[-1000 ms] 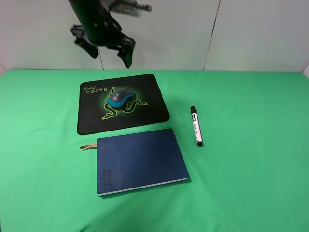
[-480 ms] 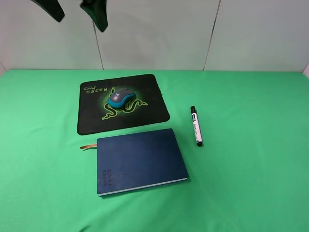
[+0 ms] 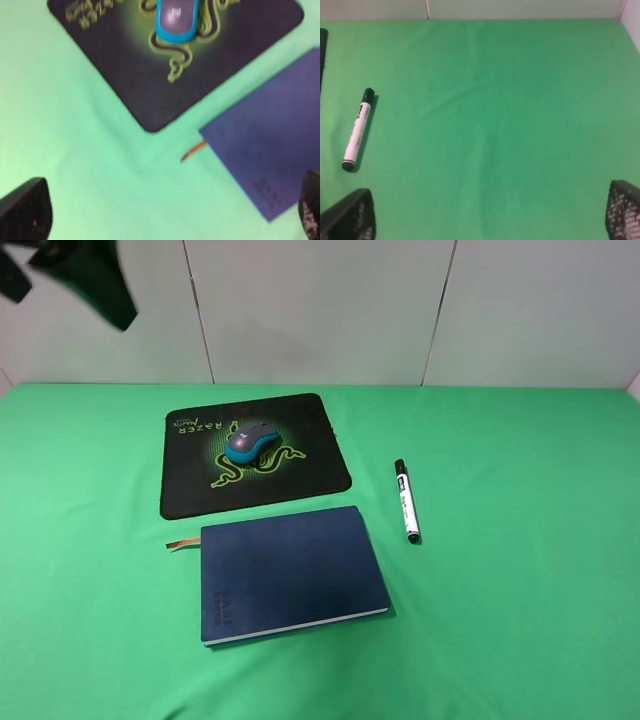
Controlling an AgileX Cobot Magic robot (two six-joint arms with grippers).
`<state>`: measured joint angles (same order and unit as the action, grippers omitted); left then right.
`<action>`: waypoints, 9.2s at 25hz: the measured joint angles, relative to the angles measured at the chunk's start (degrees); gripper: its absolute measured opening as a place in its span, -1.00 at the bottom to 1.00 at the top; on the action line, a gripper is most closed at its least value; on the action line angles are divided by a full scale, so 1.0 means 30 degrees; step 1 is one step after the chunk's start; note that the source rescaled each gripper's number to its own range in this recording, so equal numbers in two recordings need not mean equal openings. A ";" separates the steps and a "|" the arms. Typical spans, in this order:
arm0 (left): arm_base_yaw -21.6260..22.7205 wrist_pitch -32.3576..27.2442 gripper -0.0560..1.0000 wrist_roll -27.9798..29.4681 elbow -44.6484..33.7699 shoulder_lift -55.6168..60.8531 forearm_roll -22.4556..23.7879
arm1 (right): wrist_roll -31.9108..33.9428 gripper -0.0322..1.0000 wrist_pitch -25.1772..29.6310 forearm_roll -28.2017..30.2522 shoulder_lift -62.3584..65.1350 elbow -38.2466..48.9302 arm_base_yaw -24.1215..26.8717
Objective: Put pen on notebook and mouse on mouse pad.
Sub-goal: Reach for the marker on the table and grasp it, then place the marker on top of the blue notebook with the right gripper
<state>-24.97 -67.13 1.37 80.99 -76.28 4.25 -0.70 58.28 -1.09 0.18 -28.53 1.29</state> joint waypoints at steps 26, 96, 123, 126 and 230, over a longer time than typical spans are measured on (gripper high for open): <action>0.4054 0.1145 0.99 -0.0018 -1.4603 1.9583 -0.0800 | 0.0000 1.00 0.0000 0.0000 0.0000 0.0000 0.0000; 0.8905 0.2151 1.00 -0.1003 -1.7435 2.5482 -0.1418 | 0.0954 1.00 -0.0404 -0.0572 -0.6073 -0.1722 0.0000; 0.8905 0.2151 1.00 -0.1003 -1.7435 2.5482 -0.1418 | -0.0718 1.00 -0.3308 0.0090 -3.1949 -1.4676 -0.6372; 0.8905 0.2151 1.00 -0.1003 -1.7435 2.5482 -0.1418 | -0.0182 1.00 -0.3103 0.0090 -3.3598 -1.5872 -0.6772; 0.8905 0.2207 1.00 -0.1019 -1.7435 2.5482 -0.1418 | 0.6373 -0.94 -0.0201 -0.1077 -3.7287 -1.8206 -1.8213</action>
<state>1.74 -60.51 -1.69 28.68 0.16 0.00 18.42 57.68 -4.32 -111.68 -83.15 -53.35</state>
